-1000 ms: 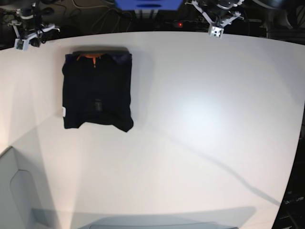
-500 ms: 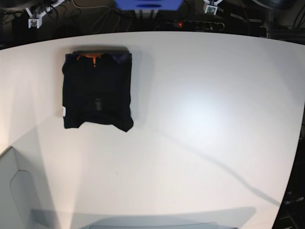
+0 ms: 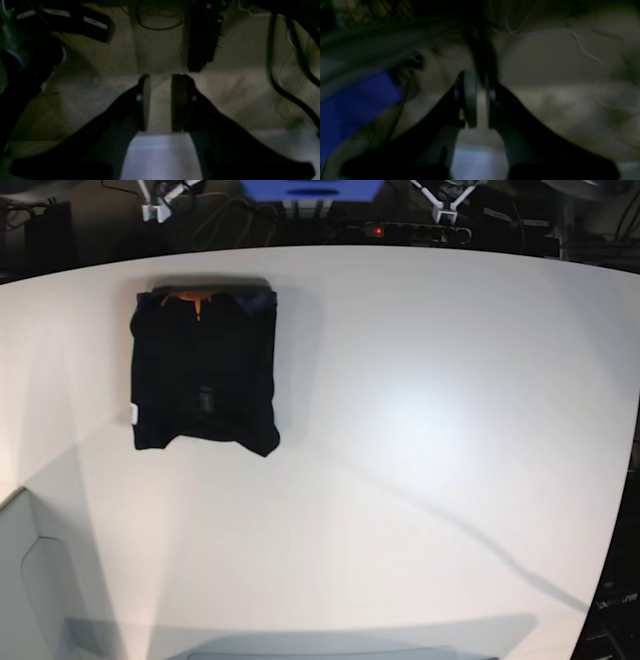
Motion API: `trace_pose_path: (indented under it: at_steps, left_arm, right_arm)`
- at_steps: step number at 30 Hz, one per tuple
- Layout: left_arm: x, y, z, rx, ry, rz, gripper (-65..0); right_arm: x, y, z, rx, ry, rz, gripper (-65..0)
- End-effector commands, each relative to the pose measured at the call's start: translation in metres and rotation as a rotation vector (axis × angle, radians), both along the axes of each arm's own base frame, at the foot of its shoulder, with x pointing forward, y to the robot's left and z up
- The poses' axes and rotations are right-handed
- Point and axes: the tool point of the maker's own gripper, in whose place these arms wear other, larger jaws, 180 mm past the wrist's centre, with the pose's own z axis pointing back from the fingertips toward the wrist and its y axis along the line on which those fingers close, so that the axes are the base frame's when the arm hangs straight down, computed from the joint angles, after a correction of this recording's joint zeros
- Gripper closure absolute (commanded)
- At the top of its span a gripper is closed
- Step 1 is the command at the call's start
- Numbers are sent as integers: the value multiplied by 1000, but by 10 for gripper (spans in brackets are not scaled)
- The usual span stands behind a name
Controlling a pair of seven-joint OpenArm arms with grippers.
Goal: Fold the T-shirt properly
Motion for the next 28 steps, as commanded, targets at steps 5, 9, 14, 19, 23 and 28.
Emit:
trace_pose_path:
  at_steps: [5, 9, 14, 19, 23, 28]
  left_arm:
    - [0, 10, -29, -3, 31, 87, -140]
    - [21, 12, -35, -3, -10, 111, -139]
    - [43, -5, -38, -29, -42, 117, -34]
    - [72, -15, -41, -38, -79, 119, -5]
    - [82, -13, -43, 32, -91, 134, -2]
    - [90, -12, -43, 46, -103, 140, -2]
  right_arm:
    - [-1, 38, -37, 116, -1, 18, -47]
    - [-9, 45, -66, 71, 25, 14, -47]
    - [2, 23, -86, -163, -36, 54, -47]
    - [23, 8, -97, -369, -40, 169, -47]
    - [40, 9, -98, -455, -48, 223, -47]
    - [58, 12, -97, -474, -84, 274, -47]
